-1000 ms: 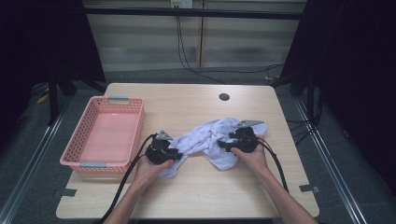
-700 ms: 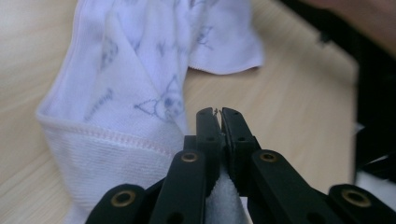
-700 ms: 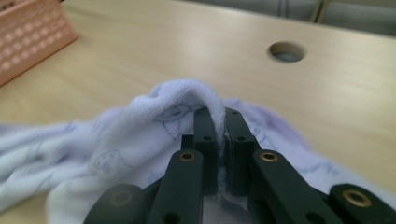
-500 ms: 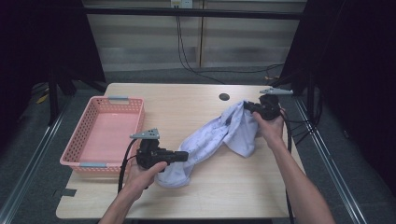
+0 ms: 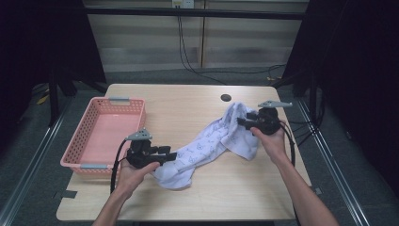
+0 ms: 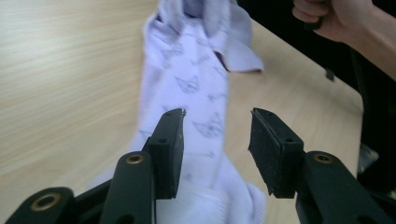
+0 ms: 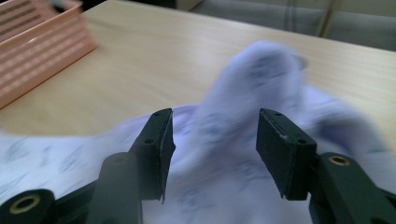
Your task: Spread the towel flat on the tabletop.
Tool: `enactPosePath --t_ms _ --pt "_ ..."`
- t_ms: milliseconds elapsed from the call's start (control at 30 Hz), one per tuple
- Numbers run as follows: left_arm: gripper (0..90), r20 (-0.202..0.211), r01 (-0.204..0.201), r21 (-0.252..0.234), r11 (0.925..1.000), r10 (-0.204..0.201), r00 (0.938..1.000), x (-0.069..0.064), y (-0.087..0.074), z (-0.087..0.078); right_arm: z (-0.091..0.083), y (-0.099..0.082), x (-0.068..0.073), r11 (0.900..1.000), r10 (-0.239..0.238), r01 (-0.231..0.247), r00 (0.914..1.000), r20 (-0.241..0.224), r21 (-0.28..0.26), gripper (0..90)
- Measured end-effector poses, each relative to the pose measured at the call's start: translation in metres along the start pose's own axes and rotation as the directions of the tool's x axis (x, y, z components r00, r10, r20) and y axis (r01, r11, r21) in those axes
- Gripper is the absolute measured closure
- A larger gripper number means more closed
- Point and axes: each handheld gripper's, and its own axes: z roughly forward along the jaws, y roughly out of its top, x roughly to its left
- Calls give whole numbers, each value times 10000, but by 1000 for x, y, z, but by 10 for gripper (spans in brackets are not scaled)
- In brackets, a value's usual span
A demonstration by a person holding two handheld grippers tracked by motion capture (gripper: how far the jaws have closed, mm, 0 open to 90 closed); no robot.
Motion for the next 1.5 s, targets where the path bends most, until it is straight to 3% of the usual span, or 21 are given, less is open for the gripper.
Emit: enactPosePath --t_ms 67,100,200,233,267,300,367,433,500,567,700,800,867,900,967,1000,1067,1167,1267,1333,1500 --pt "600 92 -109 213 9997 107 9999 -6 -7 3 -3 -8 17 9999 -141 142 9997 -208 11 463" --pt "627 377 -128 440 9989 112 9992 -7 -13 6 -4 -13 24 9999 -150 153 9989 -435 72 470" --pt "623 -107 -264 1362 9903 281 9995 -6 -30 18 -7 -28 46 9982 -446 486 9935 -1045 357 492" --pt "603 -107 -264 1362 9903 281 9995 -6 -30 18 -7 -34 52 9978 -416 485 9890 -1422 453 516" --pt "583 -172 -335 1716 9846 370 9992 -1 -36 24 -5 -40 59 9973 -345 455 9832 -1791 575 522" --pt "575 -473 -372 1822 9826 466 9978 0 -37 27 -3 -45 66 9960 -343 498 9792 -1998 735 531" --pt "541 -600 -225 1824 9830 339 9976 5 -38 31 3 -55 81 9899 -541 853 9654 -2551 1129 544" --pt "607 -1119 -328 2194 9751 586 9920 7 -40 37 10 -64 98 9843 -708 1154 9513 -2999 1337 545" --pt "760 -1540 -356 2186 9752 705 9856 10 -40 38 19 -70 111 9787 -828 1423 9329 -3504 1476 553" --pt "826 -1491 -78 2026 9792 387 9881 17 -38 36 27 -75 124 9742 -849 1595 9147 -3952 1599 552" --pt "849 -1388 326 1527 9877 -112 9903 24 -37 31 38 -82 146 9667 -955 1939 8789 -4673 1672 543" --pt "850 -1146 445 1100 9929 -318 9929 23 -33 27 44 -86 159 9601 -1124 2227 8612 -4958 1693 516" --pt "851 -1052 493 816 9954 -406 9936 23 -30 24 50 -89 167 9544 -1294 2447 8553 -5017 1709 506" --pt "851 -1052 493 816 9954 -406 9936 23 -30 24 50 -89 167 9544 -1294 2447 8553 -5017 1709 506" --pt "851 -919 619 547 9966 -567 9942 22 -28 21 55 -94 176 9432 -1768 2899 8518 -4932 1626 511" --pt "851 -794 728 256 9970 -705 9943 22 -25 16 55 -95 178 9409 -1931 3016 8515 -4874 1541 559" --pt "851 -864 661 12 9978 -658 9941 21 -21 11 54 -95 178 9395 -2020 3070 8546 -4783 1517 761" --pt "851 -689 641 -522 9966 -676 9953 17 -14 3 47 -90 171 9522 -1750 2717 8596 -4800 1394 845" --pt "860 -373 914 -1255 9879 -968 9946 17 -8 -11 29 -76 153 9666 -1506 2289 8710 -4676 1150 853" --pt "868 -685 697 -1363 9882 -796 9945 16 -5 -20 14 -67 135 9786 -1178 1814 8808 -4585 970 855" --pt "870 -805 857 -1650 9826 -1001 9917 18 -5 -29 -25 -52 92 9937 -869 1063 9294 -3587 346 857"
